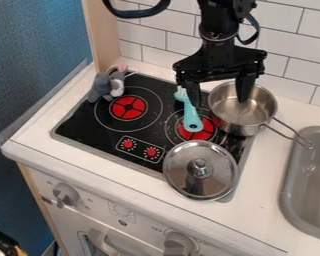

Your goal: Move the silver pot to the left burner

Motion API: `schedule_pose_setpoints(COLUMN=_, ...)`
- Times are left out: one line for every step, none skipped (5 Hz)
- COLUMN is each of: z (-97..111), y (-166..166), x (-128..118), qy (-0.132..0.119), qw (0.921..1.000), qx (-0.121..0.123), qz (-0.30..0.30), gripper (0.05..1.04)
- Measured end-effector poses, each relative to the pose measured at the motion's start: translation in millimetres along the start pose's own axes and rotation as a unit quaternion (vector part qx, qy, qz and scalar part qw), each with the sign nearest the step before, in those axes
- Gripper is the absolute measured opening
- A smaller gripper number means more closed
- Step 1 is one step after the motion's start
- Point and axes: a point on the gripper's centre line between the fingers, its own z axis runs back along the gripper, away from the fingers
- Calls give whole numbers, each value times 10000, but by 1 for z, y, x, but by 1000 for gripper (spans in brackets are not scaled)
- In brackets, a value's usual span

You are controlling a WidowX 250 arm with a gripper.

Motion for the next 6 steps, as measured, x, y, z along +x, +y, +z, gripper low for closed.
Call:
schedule_pose_setpoints(z=-11, y=3, x=-5, qy=136, qw=9998, qx=112, qz=33, gripper=1000)
schedule_pose_setpoints(z=-28, y=6, x=-2, qy=198, qw=9987, qx=348, qz=316, gripper=1000)
schedule_pose_setpoints(z=-42, y=3, x=2, qy=255, qw=9977, qx=418, qz=475, gripper=1000)
schedule_pose_setpoints(z=-55, y=1, x=7, qy=248, qw=9961, qx=526, qz=667, gripper=1000)
schedule_pose_setpoints(z=-71, y=-4, x=3, qy=340, qw=9952, qx=587, qz=713, gripper=951)
schedule_pose_setpoints(z=-74, y=-8, x=3, qy=317, qw=9962, qx=483, qz=657, gripper=667)
